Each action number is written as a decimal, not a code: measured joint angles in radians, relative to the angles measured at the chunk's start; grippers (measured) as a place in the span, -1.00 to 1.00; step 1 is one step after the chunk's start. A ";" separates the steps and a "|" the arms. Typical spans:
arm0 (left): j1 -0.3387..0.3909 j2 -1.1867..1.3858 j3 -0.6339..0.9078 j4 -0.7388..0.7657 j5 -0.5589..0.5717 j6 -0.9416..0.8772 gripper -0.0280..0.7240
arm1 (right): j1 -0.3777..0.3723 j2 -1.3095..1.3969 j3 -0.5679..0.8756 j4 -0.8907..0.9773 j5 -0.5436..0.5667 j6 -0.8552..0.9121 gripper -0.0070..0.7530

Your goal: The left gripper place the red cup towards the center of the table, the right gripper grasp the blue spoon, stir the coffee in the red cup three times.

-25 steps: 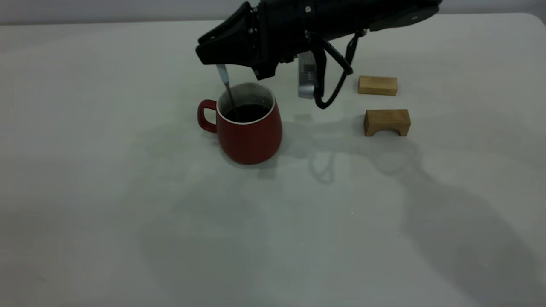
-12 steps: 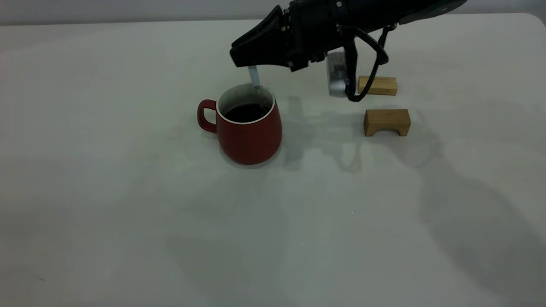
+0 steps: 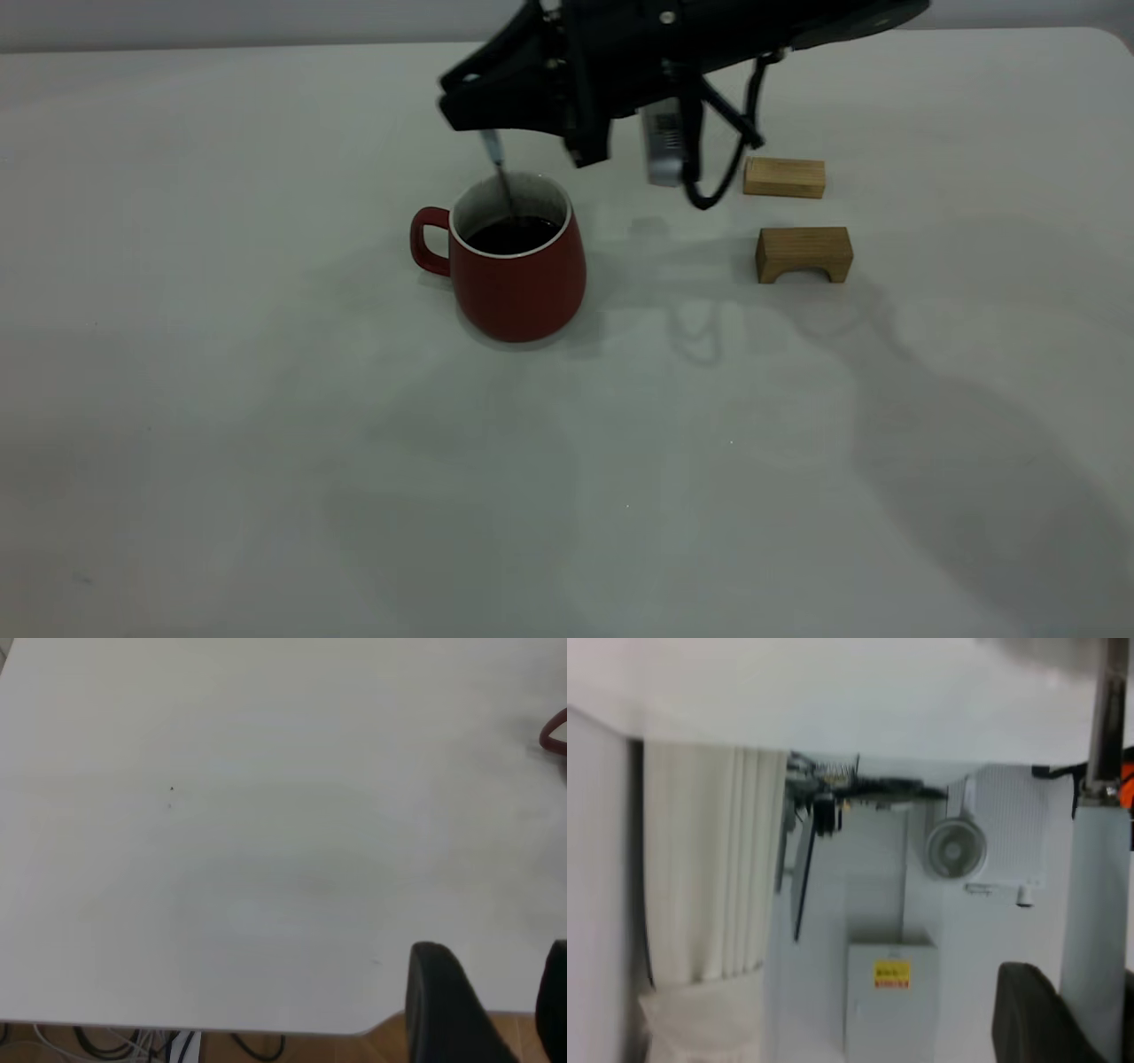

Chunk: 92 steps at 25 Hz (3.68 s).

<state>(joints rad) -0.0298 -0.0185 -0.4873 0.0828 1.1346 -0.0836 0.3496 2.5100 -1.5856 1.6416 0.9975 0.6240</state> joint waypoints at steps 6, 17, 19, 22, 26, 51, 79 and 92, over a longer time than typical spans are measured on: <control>0.000 0.000 0.000 0.000 0.000 0.000 -0.04 | -0.010 0.000 0.000 -0.058 -0.001 0.240 -0.63; 0.000 0.000 0.000 0.000 0.000 0.000 -0.04 | 0.017 0.000 0.000 0.038 -0.001 -0.142 -0.63; 0.000 0.000 0.000 0.000 0.000 0.000 -0.04 | -0.001 0.000 0.000 0.011 0.001 -0.097 -0.63; 0.000 0.000 0.000 0.000 0.000 0.000 -0.04 | -0.018 0.000 0.000 -0.033 0.001 0.026 -0.63; 0.000 0.000 0.000 0.000 0.000 0.000 -0.04 | -0.009 0.000 0.000 -0.073 0.002 0.189 -0.63; 0.000 0.000 0.000 0.000 0.000 0.000 -0.04 | 0.001 0.005 -0.001 -0.093 0.005 -0.043 -0.63; 0.000 0.000 0.000 0.000 0.000 0.000 -0.04 | 0.001 -0.337 -0.001 -0.827 0.088 -0.381 0.20; 0.000 0.000 0.000 0.000 0.000 0.000 -0.04 | 0.001 -0.786 0.002 -1.334 0.222 -0.689 0.09</control>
<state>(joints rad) -0.0298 -0.0188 -0.4873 0.0828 1.1346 -0.0836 0.3503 1.7243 -1.5835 0.3079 1.2196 -0.0648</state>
